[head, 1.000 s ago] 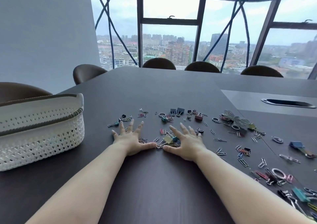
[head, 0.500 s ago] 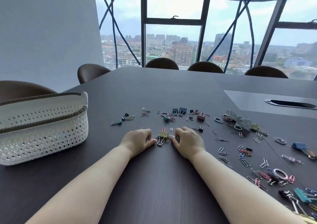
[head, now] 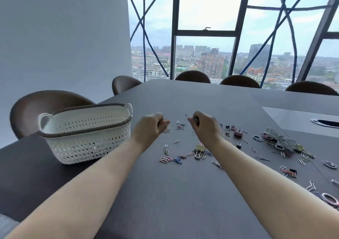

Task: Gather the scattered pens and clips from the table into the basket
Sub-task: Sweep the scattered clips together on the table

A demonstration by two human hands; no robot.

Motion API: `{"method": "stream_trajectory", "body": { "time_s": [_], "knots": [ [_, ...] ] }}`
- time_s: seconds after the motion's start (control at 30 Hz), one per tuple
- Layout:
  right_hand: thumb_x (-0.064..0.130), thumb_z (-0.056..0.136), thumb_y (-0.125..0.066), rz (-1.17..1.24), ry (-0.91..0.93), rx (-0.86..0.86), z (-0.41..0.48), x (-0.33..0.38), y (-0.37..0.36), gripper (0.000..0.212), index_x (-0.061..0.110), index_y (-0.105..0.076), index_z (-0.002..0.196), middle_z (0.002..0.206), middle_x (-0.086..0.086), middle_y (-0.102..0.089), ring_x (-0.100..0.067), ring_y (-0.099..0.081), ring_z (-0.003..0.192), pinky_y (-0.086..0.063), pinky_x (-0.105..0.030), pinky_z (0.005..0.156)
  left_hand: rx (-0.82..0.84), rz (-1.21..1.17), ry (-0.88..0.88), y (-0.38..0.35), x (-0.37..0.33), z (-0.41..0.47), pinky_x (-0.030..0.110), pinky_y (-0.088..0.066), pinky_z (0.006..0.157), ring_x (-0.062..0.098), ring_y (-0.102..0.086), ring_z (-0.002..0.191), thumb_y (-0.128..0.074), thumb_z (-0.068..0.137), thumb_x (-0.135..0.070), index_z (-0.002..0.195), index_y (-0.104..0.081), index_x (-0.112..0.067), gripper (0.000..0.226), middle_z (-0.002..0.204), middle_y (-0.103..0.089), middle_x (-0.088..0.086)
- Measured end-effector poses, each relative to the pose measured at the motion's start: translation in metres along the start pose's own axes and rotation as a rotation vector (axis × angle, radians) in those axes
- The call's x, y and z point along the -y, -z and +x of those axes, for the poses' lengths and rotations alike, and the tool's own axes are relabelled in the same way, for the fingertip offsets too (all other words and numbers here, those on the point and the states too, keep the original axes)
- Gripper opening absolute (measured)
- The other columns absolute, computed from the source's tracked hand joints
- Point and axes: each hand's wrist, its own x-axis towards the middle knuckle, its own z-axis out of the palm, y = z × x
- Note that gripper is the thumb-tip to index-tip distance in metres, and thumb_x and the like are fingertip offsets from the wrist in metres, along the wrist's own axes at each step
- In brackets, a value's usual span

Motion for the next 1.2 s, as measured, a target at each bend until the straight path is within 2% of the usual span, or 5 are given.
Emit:
{"method": "stream_trajectory", "body": {
  "time_s": [0.4, 0.6, 0.87, 1.07, 1.2],
  "knots": [
    [0.031, 0.091, -0.054, 0.254, 0.182, 0.036, 0.049, 0.137, -0.062, 0.025, 0.009, -0.052, 0.08, 0.065, -0.006, -0.051, -0.029, -0.047, 0.063, -0.043, -0.039, 0.058, -0.015, 0.172, 0.159, 0.113, 0.118, 0.002, 0.034, -0.05, 0.083, 0.025, -0.064, 0.084, -0.063, 0.085, -0.028, 0.1, -0.069, -0.007, 0.026, 0.092, -0.071, 0.011],
    [0.03, 0.09, -0.055, 0.358, 0.238, 0.032, 0.054, 0.158, -0.088, 0.024, 0.008, -0.053, 0.08, 0.053, 0.008, -0.041, -0.021, -0.042, 0.054, -0.036, -0.032, 0.055, 0.164, 0.313, 0.227, 0.133, 0.136, -0.002, 0.055, -0.018, 0.112, 0.022, -0.042, 0.127, -0.04, 0.095, -0.04, 0.102, -0.07, -0.014, 0.041, 0.129, -0.056, -0.001],
    [0.032, 0.091, -0.052, 0.307, 0.285, 0.232, 0.065, 0.205, -0.113, 0.015, 0.021, -0.053, 0.1, 0.081, 0.002, -0.058, -0.023, -0.056, 0.07, -0.051, -0.039, 0.069, 0.363, 0.629, 0.24, 0.149, 0.143, -0.054, 0.047, -0.021, 0.108, 0.02, -0.046, 0.071, -0.034, 0.062, -0.084, 0.055, -0.039, -0.02, 0.064, 0.058, -0.048, -0.007],
    [0.065, 0.08, -0.043, -0.035, 0.218, 0.416, 0.064, 0.204, -0.138, 0.046, 0.025, -0.053, 0.1, 0.103, 0.004, -0.063, -0.017, -0.057, 0.099, -0.034, -0.041, 0.1, 0.249, 0.597, 0.068, 0.145, 0.157, -0.061, 0.042, -0.028, 0.097, 0.017, -0.041, 0.065, -0.053, 0.074, -0.068, 0.05, -0.028, -0.023, 0.057, 0.056, -0.037, -0.01],
    [0.044, 0.09, -0.026, -0.03, 0.22, 0.441, 0.067, 0.204, -0.141, 0.043, 0.022, -0.06, 0.078, 0.098, -0.003, -0.062, -0.022, -0.053, 0.101, -0.029, -0.042, 0.099, 0.196, 0.476, -0.05, 0.145, 0.161, -0.062, 0.029, -0.031, 0.065, 0.017, -0.04, 0.061, -0.052, 0.069, -0.07, 0.048, -0.023, -0.025, 0.058, 0.052, -0.03, -0.011]
  ]
}}
